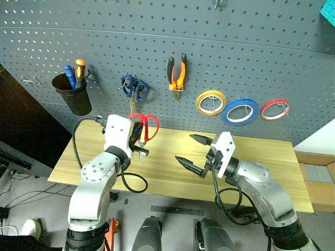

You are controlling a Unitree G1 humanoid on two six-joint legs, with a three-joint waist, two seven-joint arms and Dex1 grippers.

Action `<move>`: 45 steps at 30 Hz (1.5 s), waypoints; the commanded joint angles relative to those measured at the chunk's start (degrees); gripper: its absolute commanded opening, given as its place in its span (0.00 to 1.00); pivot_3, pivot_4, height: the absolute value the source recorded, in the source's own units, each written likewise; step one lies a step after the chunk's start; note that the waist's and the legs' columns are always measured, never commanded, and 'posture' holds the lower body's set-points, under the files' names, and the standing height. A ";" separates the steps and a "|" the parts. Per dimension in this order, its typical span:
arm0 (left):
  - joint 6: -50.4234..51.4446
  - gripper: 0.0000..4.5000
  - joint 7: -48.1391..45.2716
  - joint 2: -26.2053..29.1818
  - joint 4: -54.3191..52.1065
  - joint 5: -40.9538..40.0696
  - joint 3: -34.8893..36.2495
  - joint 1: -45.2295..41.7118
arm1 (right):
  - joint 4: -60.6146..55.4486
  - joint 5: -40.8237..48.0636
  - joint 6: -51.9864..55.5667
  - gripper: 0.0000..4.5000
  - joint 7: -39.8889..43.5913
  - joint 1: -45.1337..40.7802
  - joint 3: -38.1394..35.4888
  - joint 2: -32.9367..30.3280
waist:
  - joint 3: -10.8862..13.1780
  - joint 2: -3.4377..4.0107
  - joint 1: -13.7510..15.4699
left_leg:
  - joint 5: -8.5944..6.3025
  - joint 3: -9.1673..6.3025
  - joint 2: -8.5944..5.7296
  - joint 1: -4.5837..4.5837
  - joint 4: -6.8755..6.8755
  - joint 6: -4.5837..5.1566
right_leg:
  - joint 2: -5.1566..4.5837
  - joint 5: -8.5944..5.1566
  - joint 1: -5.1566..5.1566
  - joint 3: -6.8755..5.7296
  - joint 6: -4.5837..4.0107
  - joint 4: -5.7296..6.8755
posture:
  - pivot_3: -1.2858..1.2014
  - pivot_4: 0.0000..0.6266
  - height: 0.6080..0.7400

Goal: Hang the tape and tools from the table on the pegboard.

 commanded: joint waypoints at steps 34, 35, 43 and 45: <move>-17.15 0.00 -8.69 4.80 35.74 -6.67 2.51 -24.18 | 4.41 0.31 -4.01 1.00 -5.48 -9.85 -3.73 3.37 | -3.90 -0.01 2.02 | 0.14 -0.02 0.00 0.42 0.09 0.08 | 0.17 0.14 0.35 -0.04 -0.17 0.20 | 0.59 0.11 1.00; -16.84 0.00 -8.89 4.79 35.74 -6.94 2.42 -24.06 | 4.40 0.26 -4.05 1.00 -5.56 -9.80 -3.68 3.36 | -3.91 0.00 2.00 | 0.16 -0.02 -0.01 0.46 0.09 0.11 | 0.18 0.15 0.38 -0.04 -0.17 0.20 | 0.59 0.11 1.00; -15.87 0.00 -8.70 4.71 33.61 -7.63 2.27 -22.35 | 4.22 -0.02 -4.29 1.00 -5.68 -9.34 -3.45 2.98 | -3.91 0.00 1.52 | 0.21 0.00 0.02 0.89 0.05 0.17 | 0.22 0.17 0.76 0.04 -0.17 0.15 | 0.59 0.11 1.00; -15.67 0.00 -8.64 4.70 33.36 -7.66 2.26 -22.23 | 4.21 -0.02 -4.35 1.00 -5.71 -9.29 -3.34 2.93 | -3.91 0.00 1.41 | 0.21 0.01 0.03 0.89 0.02 0.17 | 0.23 0.16 0.73 0.05 -0.17 0.14 | 0.59 0.11 1.00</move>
